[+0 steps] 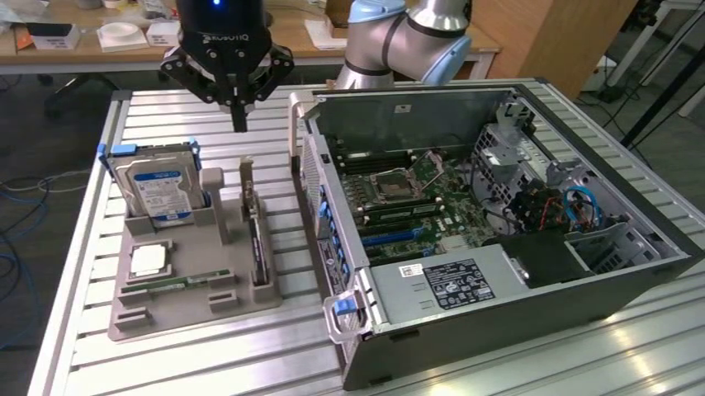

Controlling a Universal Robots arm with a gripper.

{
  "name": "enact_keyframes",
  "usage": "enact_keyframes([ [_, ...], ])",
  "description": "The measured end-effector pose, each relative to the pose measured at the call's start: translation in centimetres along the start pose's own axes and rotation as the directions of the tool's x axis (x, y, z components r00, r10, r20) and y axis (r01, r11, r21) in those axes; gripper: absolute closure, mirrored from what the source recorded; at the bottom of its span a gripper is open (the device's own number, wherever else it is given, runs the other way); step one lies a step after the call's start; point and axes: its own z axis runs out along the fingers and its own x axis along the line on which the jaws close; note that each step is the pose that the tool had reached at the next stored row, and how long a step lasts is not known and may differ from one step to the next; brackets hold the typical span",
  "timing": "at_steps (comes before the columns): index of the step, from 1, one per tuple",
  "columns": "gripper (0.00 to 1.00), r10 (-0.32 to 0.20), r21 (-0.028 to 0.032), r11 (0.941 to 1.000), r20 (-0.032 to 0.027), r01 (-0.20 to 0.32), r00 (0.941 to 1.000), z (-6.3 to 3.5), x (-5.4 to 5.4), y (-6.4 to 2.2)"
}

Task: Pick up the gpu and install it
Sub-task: 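Reach for the gpu, then pick up the gpu and move the gpu toward the slot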

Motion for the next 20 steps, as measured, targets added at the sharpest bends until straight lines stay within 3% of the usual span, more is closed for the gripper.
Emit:
enact_keyframes([
  [8,0.89,0.000,-0.0001,1.0000,0.0001,0.000,1.0000,-0.01,0.63,-0.04],
  [20,0.89,0.000,0.0000,1.0000,0.0000,0.000,1.0000,-0.02,0.63,-0.04],
])
